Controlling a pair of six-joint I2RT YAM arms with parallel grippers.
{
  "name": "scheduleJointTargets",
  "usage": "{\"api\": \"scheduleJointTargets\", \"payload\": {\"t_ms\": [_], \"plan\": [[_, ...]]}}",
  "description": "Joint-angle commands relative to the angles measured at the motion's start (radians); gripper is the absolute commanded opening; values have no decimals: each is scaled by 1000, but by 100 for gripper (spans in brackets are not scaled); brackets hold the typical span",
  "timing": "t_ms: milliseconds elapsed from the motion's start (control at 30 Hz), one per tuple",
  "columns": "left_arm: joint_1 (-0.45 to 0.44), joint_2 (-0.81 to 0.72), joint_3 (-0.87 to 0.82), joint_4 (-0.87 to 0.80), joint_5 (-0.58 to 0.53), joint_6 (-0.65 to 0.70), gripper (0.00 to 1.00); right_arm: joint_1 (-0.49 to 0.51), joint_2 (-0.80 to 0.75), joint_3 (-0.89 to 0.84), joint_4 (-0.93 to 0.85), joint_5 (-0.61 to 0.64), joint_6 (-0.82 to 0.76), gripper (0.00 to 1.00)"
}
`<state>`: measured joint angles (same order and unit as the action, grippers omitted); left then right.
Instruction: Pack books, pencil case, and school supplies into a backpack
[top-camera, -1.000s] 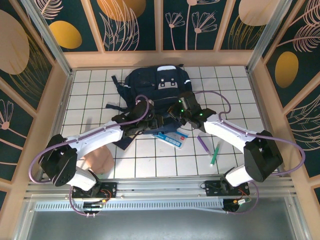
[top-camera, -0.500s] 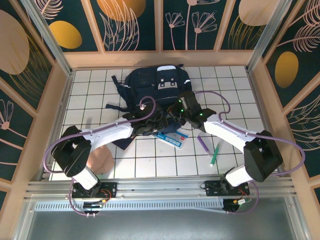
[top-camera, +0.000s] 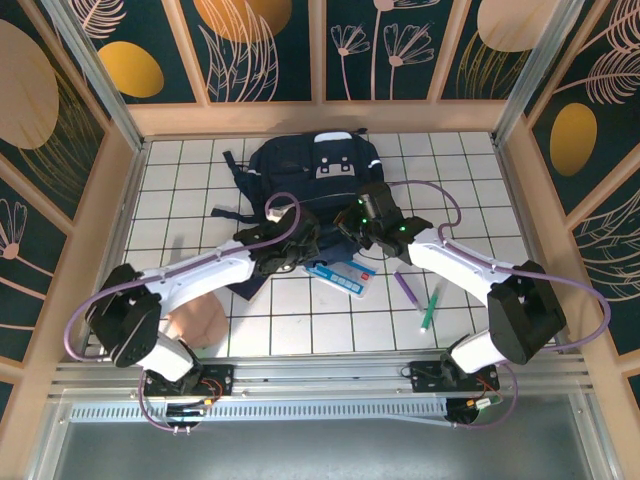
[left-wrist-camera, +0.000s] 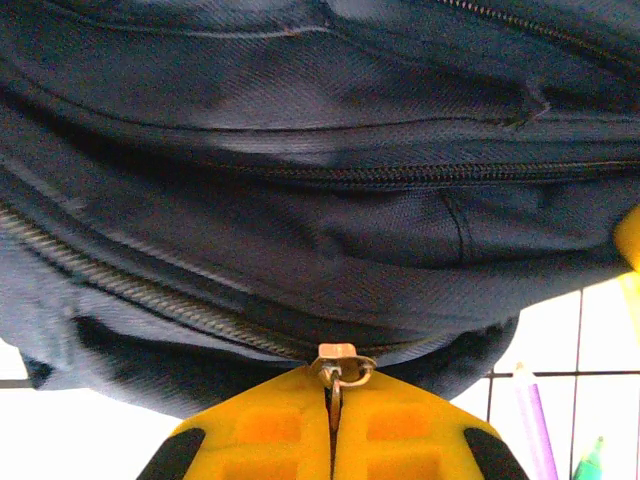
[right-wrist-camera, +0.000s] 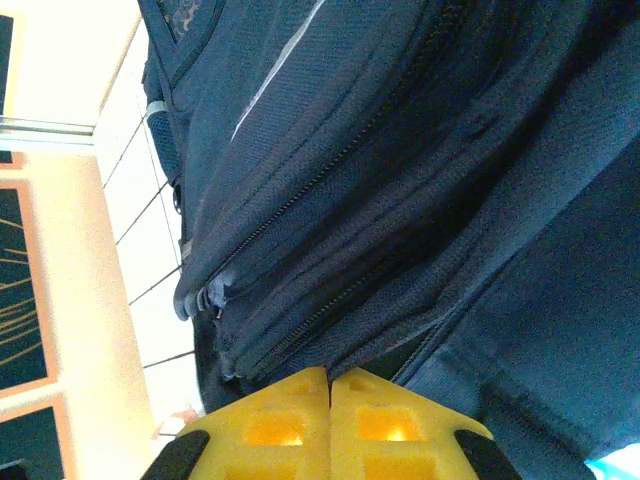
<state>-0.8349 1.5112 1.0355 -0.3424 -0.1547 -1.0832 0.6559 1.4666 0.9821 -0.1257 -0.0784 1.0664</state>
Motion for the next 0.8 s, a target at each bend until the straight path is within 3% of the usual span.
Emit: {"api": "scheduleJointTargets", "payload": {"t_ms": [0, 200, 333, 467, 533, 633, 667, 733, 767], "plan": [[26, -86, -56, -36, -37, 42, 0, -26, -49, 5, -18, 78, -106, 0], [135, -282, -241, 92, 38, 331, 0, -103, -74, 7, -30, -56, -202, 0], [158, -435, -349, 169, -17, 548, 0, -195, -72, 41, -73, -154, -238, 0], [196, -497, -415, 218, -50, 690, 0, -225, -50, 83, -79, -297, -281, 0], [220, -483, -423, 244, 28, 721, 0, -228, -36, 112, -93, -332, -296, 0], [220, -414, -403, 318, 259, 739, 0, -227, -19, 133, -120, -301, -290, 0], [219, -394, -393, 335, 296, 728, 0, -225, -12, 132, -124, -301, -274, 4], [218, -355, -375, 370, 343, 715, 0, -197, -2, 109, -126, -283, -195, 24], [217, -346, -370, 388, 351, 709, 0, -178, -2, 93, -120, -272, -154, 29]]}}
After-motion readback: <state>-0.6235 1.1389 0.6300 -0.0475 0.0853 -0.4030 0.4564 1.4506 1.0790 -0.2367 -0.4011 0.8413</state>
